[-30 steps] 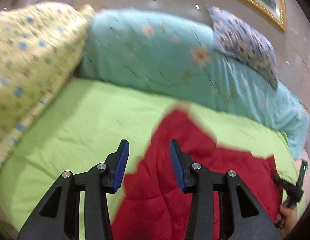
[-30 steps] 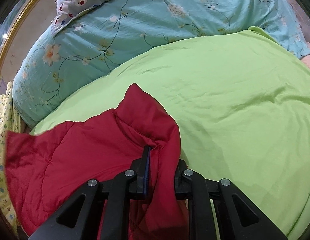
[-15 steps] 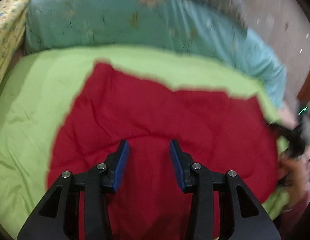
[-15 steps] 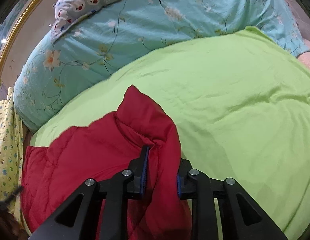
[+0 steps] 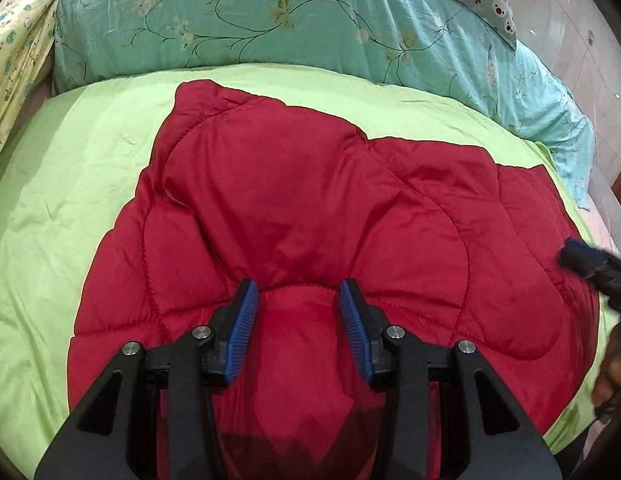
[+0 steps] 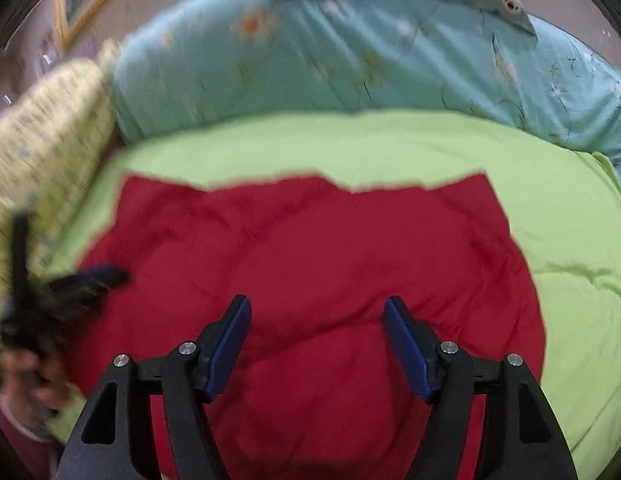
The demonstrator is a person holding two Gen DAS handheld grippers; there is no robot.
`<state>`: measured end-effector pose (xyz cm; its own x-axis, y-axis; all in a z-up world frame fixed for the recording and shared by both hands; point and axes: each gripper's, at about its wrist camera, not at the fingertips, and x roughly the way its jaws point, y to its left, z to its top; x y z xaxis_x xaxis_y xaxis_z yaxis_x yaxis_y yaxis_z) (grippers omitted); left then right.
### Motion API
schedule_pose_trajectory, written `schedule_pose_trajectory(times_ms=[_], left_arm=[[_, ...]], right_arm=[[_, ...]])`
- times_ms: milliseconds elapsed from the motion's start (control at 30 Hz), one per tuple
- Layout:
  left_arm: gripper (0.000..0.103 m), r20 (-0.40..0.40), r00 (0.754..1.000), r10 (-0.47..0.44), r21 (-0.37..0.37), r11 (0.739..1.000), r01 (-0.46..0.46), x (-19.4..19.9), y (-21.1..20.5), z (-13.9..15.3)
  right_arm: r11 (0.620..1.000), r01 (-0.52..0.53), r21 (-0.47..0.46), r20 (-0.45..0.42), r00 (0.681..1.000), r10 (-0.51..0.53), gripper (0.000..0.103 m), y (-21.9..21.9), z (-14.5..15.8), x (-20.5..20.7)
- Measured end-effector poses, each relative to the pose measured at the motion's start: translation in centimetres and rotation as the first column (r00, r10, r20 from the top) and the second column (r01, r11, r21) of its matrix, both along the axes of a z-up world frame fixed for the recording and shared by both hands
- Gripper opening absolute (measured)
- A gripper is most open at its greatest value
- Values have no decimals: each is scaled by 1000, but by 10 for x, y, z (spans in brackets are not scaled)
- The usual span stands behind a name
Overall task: Fold large clothes
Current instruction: 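Press and smooth the folded jacket bundle with both open tools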
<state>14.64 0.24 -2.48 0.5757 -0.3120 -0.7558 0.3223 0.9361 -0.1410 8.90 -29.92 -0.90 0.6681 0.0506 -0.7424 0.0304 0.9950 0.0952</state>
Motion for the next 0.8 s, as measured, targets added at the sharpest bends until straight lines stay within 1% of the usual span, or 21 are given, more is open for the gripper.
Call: schedule_pose_trajectory(times_ms=[67, 167, 300, 500, 633, 700, 800], left_arm=[[42, -10, 1000, 9, -22, 1000, -9, 3, 4, -2], [42, -18, 1000, 22, -35, 999, -23, 3, 6, -7], [42, -21, 999, 38, -20, 999, -38, 4, 4, -12], [42, -21, 999, 41, 6, 999, -41, 7, 1, -14], [42, -29, 998, 54, -2, 999, -54, -1, 4, -3], [44, -6, 998, 62, -28, 998, -62, -18, 8, 10], [45, 16, 999, 47, -49, 998, -46, -42, 9, 22]], right_arm=[[999, 35, 13, -9, 999, -34, 71, -12, -12, 9], [998, 65, 27, -15, 998, -65, 71, -22, -16, 17], [996, 82, 44, -17, 997, -81, 71, -26, -26, 26], [994, 98, 37, 6, 995, -99, 71, -26, -29, 19], [994, 100, 42, 9, 995, -101, 71, -27, -30, 16], [994, 101, 50, 10, 995, -102, 71, -29, -30, 16], [993, 102, 51, 10, 995, -102, 71, -30, -30, 17]])
